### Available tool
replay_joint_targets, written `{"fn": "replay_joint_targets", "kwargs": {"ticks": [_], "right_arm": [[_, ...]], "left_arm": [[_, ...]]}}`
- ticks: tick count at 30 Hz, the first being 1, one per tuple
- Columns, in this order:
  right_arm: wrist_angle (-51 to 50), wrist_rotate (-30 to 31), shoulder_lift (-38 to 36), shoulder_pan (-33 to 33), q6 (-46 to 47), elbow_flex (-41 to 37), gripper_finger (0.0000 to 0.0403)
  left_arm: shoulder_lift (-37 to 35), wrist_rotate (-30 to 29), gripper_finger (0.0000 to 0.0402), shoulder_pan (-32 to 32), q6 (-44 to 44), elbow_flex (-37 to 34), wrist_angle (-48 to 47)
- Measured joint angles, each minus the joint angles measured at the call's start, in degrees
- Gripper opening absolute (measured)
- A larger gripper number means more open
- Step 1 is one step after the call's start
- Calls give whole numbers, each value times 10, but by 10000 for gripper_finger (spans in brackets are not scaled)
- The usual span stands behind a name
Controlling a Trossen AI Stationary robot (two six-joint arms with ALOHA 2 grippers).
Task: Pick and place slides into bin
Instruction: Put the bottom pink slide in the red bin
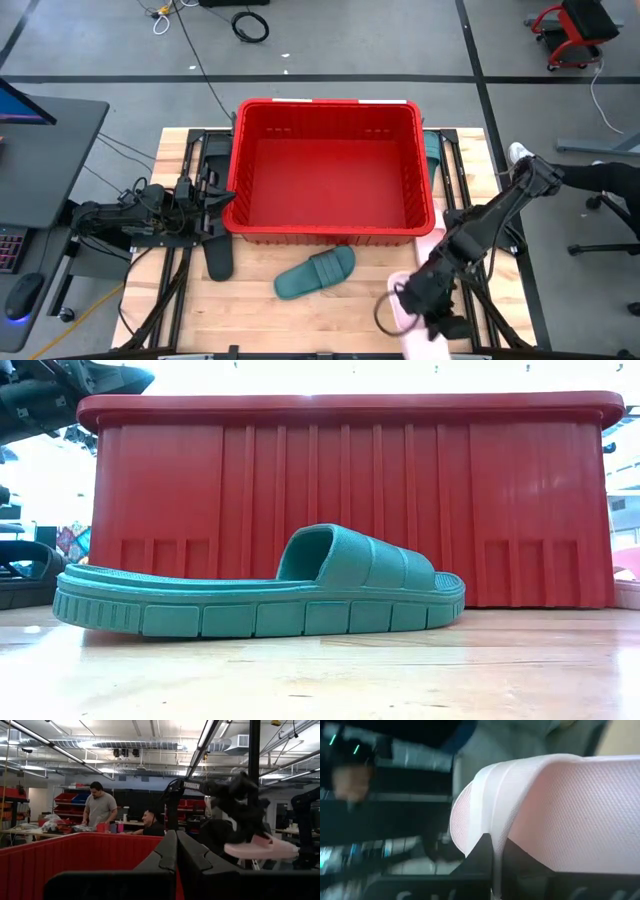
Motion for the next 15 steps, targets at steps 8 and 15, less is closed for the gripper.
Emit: {"fn": "replay_joint_targets", "kwargs": {"ticks": [8, 15], "right_arm": [[-177, 84, 0, -119, -92, 147, 9], [-317, 91, 0, -267, -203, 222, 9]], "left_arm": [[0, 2, 22, 0, -23, 2, 6], [2, 35, 5, 0, -31, 62, 2]]}}
